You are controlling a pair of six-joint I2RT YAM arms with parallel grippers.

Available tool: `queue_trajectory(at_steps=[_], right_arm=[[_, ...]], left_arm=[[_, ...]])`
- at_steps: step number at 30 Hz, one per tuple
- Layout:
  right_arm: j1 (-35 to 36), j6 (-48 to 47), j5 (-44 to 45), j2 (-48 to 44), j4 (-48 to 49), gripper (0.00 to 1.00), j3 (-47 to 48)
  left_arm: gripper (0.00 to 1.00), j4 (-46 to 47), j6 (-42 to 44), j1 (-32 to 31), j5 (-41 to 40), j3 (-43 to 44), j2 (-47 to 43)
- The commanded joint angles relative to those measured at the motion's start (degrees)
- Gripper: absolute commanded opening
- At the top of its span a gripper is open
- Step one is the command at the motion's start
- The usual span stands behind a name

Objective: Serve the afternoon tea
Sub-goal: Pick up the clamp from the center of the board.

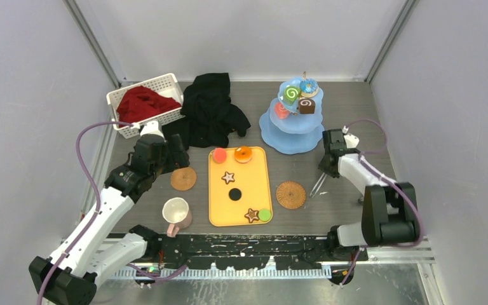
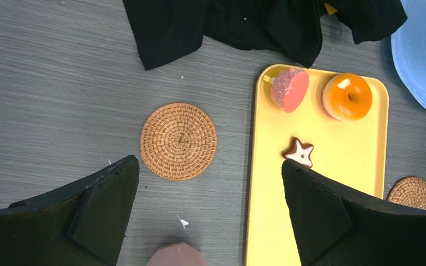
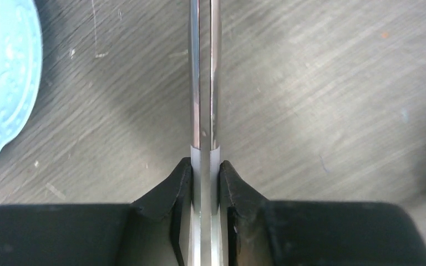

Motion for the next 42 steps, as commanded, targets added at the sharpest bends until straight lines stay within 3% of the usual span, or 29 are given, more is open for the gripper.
queue_trajectory(at_steps=[1, 9, 13, 17, 24, 29, 34, 38, 42], right_arm=[[0.08, -0.17, -0.48, -11.95, -11.21, 0.11, 3.88], [0.07, 1.54, -13.94, -27.78, -25.69, 0.05, 7.11], [0.02, -5.22, -19.9, -27.56, -32.82, 0.04, 13.81], [0.35, -9.09, -32.16, -25.03, -39.31, 0.07, 20.89], [4.65, -8.11, -37.32, -27.46, -44.4, 0.06, 16.38], [20.48, -3.4, -32.37, -27.53, -43.36, 0.03, 15.13], [39.97, 0.29, -28.81, -20.73, -40.87, 0.03, 15.81], [48.04, -1.83, -26.81, -14.52, -43.72, 0.03, 18.36], [51.3, -3.73, -26.91, -12.53, -46.96, 0.02, 18.82]], left_arm=[[0.99, 3.35, 0.83, 0.23, -0.07, 1.56, -0.56], [0.99, 4.42, 2.48, 0.26, -0.85, 2.67, 0.98], [0.99, 4.34, 2.85, 0.25, -1.02, 3.15, 0.96], [0.99, 4.01, 4.3, 0.2, -2.91, 3.89, 1.15], [0.99, 1.99, 4.43, 0.26, -5.01, 6.09, 3.12], [0.99, 0.22, 4.29, 0.24, -4.51, 7.3, 4.5], [0.99, -1.51, 4.14, 0.25, -5.22, 8.17, 4.15], [0.99, -1.51, 3.36, 0.26, -4.54, 7.51, 2.39], [0.99, -1.97, 3.2, 0.25, -4.5, 7.03, 1.06]])
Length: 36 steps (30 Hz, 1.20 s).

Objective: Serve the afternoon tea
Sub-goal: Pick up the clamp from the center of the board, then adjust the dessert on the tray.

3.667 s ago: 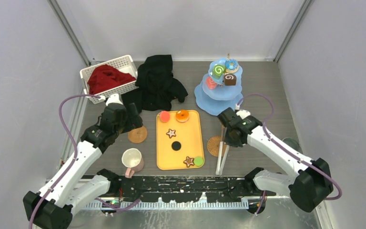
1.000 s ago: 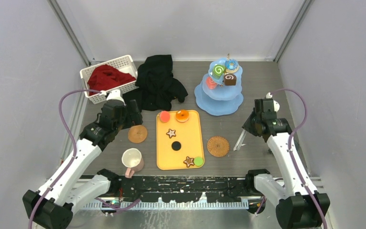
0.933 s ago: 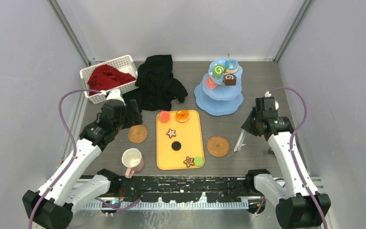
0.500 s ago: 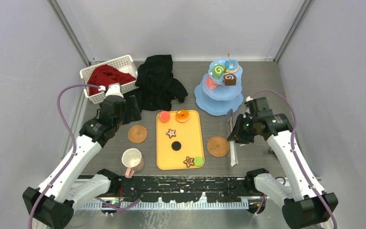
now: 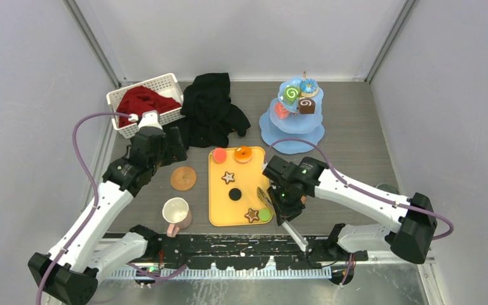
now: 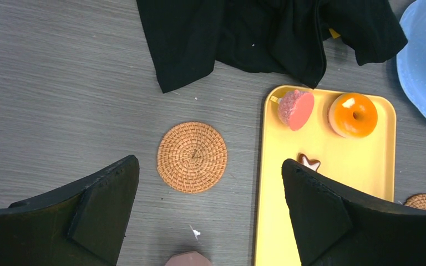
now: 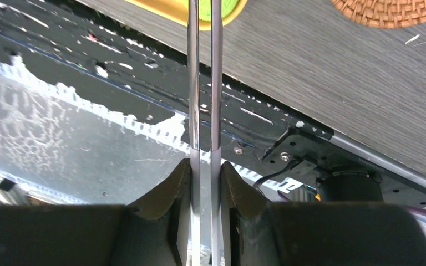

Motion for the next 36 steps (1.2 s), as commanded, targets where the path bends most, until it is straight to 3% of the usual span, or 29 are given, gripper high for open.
queue_trajectory(at_steps=[1, 18, 36], right_arm=[[2.52, -1.73, 0.78, -0.55, -3.69, 0.02, 3.16], [7.09, -0.65, -1.89, -2.83, -13.32, 0.01, 6.55], [9.67, -0.18, -2.31, -0.36, -8.68, 0.01, 0.95]], left_arm=[[0.99, -0.1, -0.22, 0.26, -0.83, 1.03, -2.51], [0.99, 1.54, -2.28, 0.26, 0.88, -0.06, -1.07], [0.99, 1.84, -3.06, 0.26, 1.1, -0.97, -1.96]])
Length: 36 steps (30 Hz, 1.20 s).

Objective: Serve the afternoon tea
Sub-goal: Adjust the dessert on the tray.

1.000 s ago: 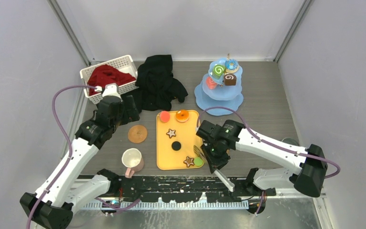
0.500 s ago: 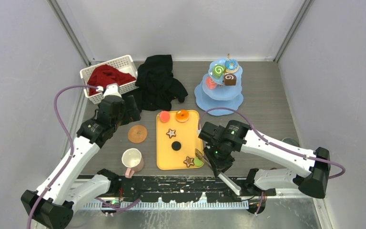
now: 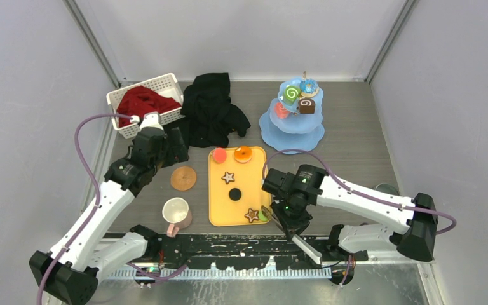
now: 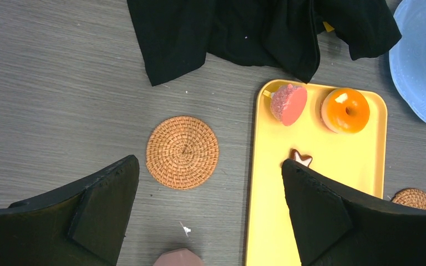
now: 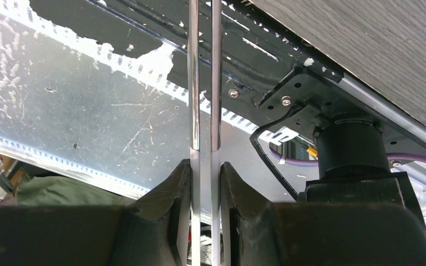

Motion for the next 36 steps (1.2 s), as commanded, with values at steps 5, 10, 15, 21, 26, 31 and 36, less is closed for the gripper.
queue_trajectory(at_steps=[5, 10, 15, 21, 26, 31, 36], right_arm=[[0.34, -1.88, -0.21, 3.61, 6.0, 0.01, -1.65], [0.32, -3.63, 0.21, 6.78, 8.33, 0.01, -0.33], [0.32, -5.55, 2.09, 10.23, 12.77, 0.01, 1.49], [0.33, -7.77, 0.05, 17.1, 21.53, 0.01, 2.59], [0.34, -8.84, 8.67, 21.36, 21.56, 0.01, 9.66], [0.33, -7.19, 7.42, 16.23, 21.48, 0.01, 11.0], [2.27, -4.89, 0.95, 9.33, 20.7, 0.01, 4.75]], left_arm=[[0.99, 1.03, -0.76, 0.22, -1.37, -1.11, -3.03], [0.99, 0.32, -0.7, 0.23, -2.13, -1.14, -3.72], [0.99, 0.25, -0.4, 0.21, -2.62, -1.02, -3.96], [0.99, -0.12, -0.73, 0.22, -0.8, -1.45, -4.43], [0.99, 0.66, -1.6, 0.26, 0.21, -2.88, -4.84], [0.99, 0.64, -1.41, 0.26, 0.63, -2.45, -4.69], [0.99, 2.26, -1.37, 0.26, 2.81, -3.58, -4.93]])
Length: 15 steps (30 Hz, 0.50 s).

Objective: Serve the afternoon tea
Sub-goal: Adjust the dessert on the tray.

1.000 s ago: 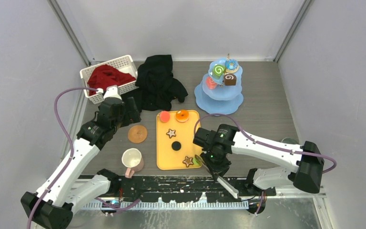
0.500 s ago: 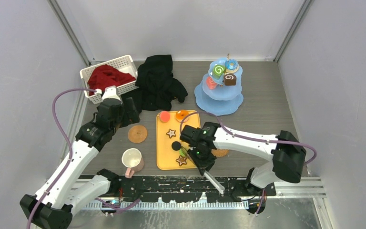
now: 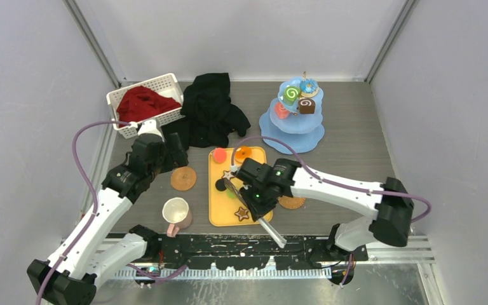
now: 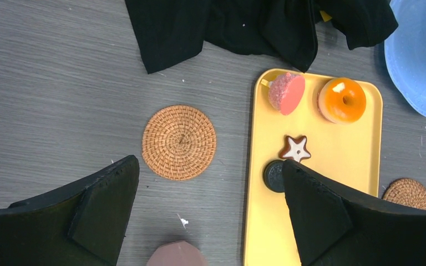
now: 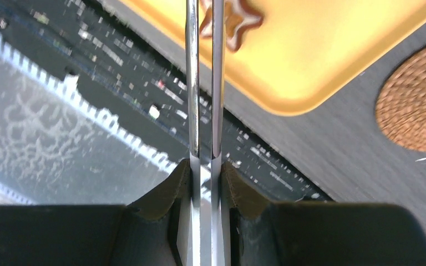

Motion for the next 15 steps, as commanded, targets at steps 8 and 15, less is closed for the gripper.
queue_trajectory(at_steps=[8, 15], right_arm=[[5.68, 1.8, -11.66, -10.05, -3.39, 0.01, -6.93], [5.84, 1.1, -12.31, -10.35, -5.15, 0.01, -10.7]], left_arm=[[0.99, 3.42, -0.01, 0.2, 2.81, -0.44, 0.04], [1.0, 3.43, -0.62, 0.26, 3.15, -0.31, 0.52]])
